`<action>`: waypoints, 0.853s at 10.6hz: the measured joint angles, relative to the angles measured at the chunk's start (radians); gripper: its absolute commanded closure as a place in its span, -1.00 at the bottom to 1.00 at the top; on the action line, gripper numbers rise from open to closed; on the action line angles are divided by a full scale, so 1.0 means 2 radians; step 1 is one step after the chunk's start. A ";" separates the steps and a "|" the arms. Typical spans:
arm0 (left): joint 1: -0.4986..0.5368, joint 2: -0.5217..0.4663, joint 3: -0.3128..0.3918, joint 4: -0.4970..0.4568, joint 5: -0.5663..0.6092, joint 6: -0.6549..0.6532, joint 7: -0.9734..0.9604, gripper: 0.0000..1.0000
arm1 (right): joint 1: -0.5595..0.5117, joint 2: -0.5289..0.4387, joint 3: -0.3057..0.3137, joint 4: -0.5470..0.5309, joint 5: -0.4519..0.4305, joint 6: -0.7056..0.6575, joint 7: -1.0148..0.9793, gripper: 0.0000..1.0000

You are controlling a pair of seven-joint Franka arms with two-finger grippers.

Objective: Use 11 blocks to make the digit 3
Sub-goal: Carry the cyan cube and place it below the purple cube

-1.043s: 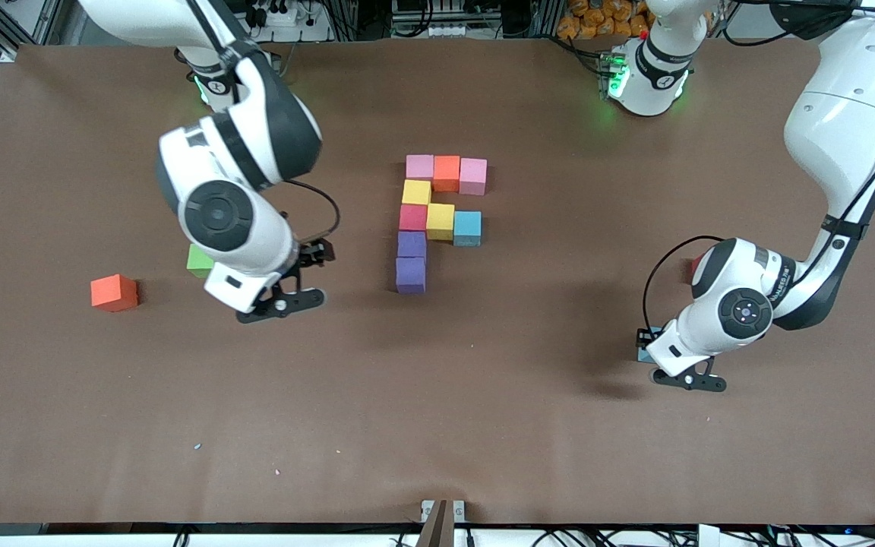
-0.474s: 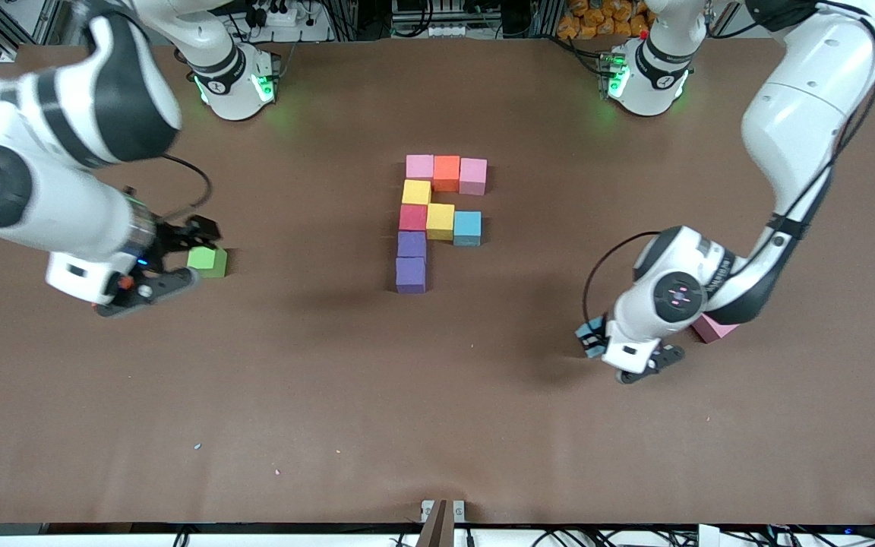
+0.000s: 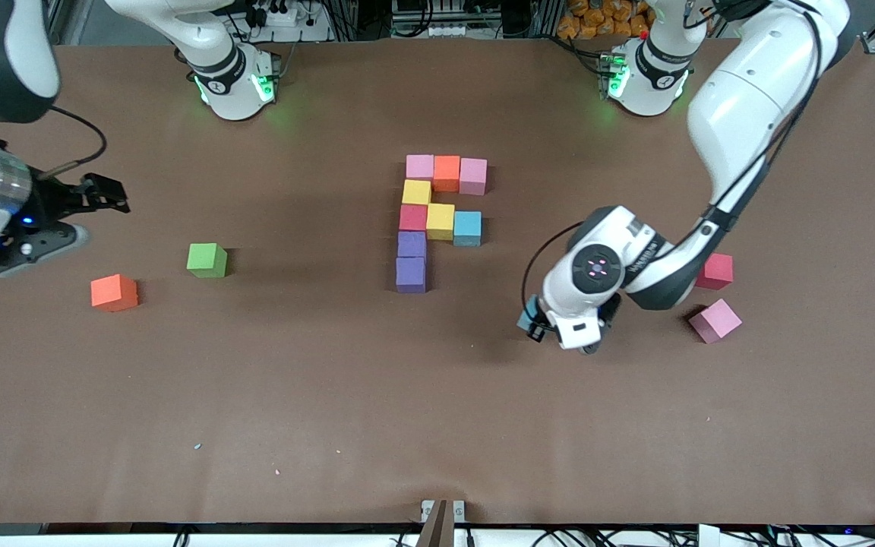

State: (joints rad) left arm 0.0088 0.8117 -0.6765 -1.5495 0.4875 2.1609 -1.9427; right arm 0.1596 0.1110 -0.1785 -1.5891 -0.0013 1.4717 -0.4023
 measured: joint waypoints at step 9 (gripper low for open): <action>-0.102 0.010 0.002 0.008 -0.010 0.025 -0.310 1.00 | -0.005 -0.045 -0.029 -0.002 0.000 -0.005 0.014 -1.00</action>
State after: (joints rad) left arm -0.1961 0.8317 -0.6727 -1.5328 0.4681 2.2116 -2.5629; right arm 0.1497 0.0208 -0.2356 -1.5925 -0.0004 1.4622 -0.3748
